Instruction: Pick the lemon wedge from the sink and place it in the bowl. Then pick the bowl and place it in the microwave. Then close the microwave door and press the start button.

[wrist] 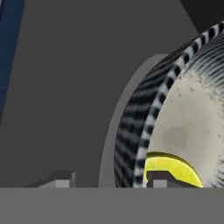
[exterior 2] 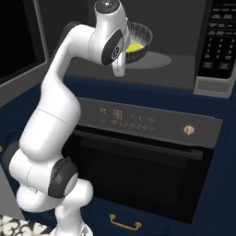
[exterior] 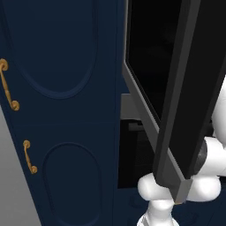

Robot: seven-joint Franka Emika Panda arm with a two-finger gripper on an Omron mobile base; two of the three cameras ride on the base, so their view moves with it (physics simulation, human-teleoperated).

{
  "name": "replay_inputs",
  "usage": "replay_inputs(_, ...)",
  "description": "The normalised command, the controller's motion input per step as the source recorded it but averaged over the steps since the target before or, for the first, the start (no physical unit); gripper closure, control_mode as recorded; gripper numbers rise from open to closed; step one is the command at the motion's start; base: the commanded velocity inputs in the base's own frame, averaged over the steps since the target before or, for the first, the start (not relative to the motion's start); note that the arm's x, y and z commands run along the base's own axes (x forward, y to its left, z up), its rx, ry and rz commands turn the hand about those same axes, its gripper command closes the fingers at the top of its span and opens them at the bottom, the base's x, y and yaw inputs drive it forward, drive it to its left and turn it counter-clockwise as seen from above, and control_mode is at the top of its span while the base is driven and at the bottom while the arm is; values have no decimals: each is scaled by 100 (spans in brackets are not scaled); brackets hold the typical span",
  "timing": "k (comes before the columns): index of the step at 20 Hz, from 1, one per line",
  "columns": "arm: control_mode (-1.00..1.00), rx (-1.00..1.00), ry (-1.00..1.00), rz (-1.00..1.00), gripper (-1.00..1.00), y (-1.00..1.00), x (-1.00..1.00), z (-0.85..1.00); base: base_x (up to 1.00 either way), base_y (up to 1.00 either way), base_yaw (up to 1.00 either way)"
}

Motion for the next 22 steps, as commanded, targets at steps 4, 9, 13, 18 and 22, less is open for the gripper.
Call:
replay_inputs(4, -100, -1, -18, 0, -100, 0, -46, 10, 0, 0, 0)
replay_inputs(9, -100, 0, -16, 0, -100, 0, -71, 26, 0, 0, 0)
replay_inputs(13, -100, -3, -2, 0, -100, 0, -29, -3, 0, 0, 0)
replay_inputs(18, -100, -18, 2, -3, -100, 0, -22, -4, 0, 0, 0)
replay_inputs(22, -100, -37, 1, -8, -100, -4, -11, 0, 0, 0, 0)
